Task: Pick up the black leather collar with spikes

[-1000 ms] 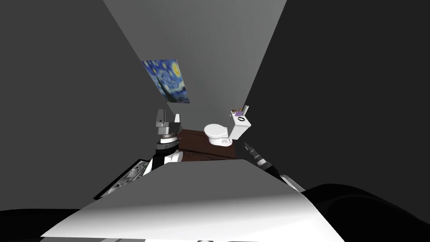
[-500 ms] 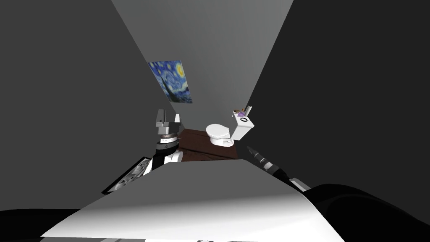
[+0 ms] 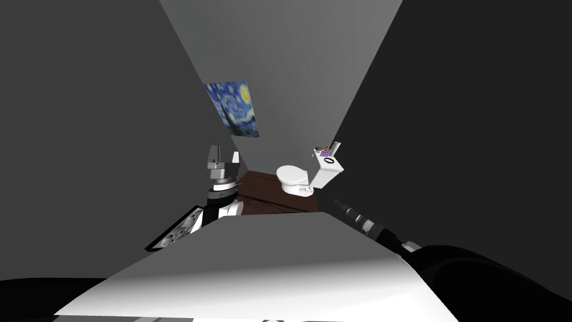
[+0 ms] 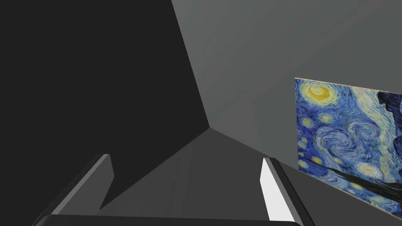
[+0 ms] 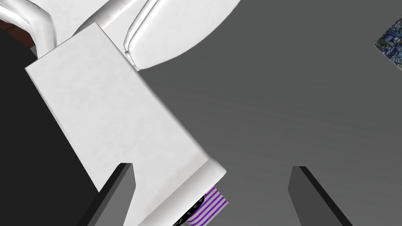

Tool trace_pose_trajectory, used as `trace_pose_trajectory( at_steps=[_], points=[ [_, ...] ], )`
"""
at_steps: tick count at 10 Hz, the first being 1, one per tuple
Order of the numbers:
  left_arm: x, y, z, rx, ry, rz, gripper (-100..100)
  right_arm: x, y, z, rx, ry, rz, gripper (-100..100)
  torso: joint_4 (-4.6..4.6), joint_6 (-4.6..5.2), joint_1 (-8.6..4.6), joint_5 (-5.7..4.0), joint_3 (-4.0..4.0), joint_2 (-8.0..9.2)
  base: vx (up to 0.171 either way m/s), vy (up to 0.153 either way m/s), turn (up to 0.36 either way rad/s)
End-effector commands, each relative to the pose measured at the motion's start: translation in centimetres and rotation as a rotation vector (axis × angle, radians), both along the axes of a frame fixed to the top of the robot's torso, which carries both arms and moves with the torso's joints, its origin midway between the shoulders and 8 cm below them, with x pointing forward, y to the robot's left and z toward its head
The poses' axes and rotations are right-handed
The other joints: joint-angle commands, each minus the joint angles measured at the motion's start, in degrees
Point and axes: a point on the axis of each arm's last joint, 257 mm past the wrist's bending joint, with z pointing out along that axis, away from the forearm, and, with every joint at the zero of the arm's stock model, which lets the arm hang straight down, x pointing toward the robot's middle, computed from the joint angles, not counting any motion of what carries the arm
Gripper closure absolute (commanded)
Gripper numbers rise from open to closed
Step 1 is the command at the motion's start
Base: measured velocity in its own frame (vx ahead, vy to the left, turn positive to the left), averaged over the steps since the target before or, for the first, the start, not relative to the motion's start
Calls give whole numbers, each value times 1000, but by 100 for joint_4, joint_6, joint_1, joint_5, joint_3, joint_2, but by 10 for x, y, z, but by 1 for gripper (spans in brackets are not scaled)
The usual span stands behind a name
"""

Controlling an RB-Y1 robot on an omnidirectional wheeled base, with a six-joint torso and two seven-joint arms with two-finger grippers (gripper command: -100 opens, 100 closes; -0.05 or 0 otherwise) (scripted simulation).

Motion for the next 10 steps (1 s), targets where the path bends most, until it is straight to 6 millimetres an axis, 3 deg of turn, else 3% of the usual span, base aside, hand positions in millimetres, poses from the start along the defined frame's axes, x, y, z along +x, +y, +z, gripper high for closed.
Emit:
trace_pose_trajectory(
  at_steps=[1,4,6,7,9,10],
  points=[
    [0,0,0,0,0,0,0,3,-5,0,-19,12,14,-100,0,0,0,0,0,0,22,15,-12],
    [0,0,0,0,0,0,0,-24,-43,-10,-110,108,39,-100,-1,0,2,1,-3,-4,44,41,110],
    [0,0,0,0,0,0,0,-20,-49,-4,-142,119,72,-100,-3,0,1,0,-8,-13,41,23,24],
    [0,0,0,0,0,0,0,-32,-67,-7,-181,162,79,-100,-1,2,-3,-1,-3,-3,42,35,156],
    [0,0,0,0,0,0,0,-29,-71,-3,-205,169,102,-100,-2,1,0,0,-5,-9,36,19,24],
    [0,0,0,0,0,0,0,-40,-90,-4,-244,210,110,-100,-1,2,-5,-2,-1,-1,47,22,131]
  ],
)
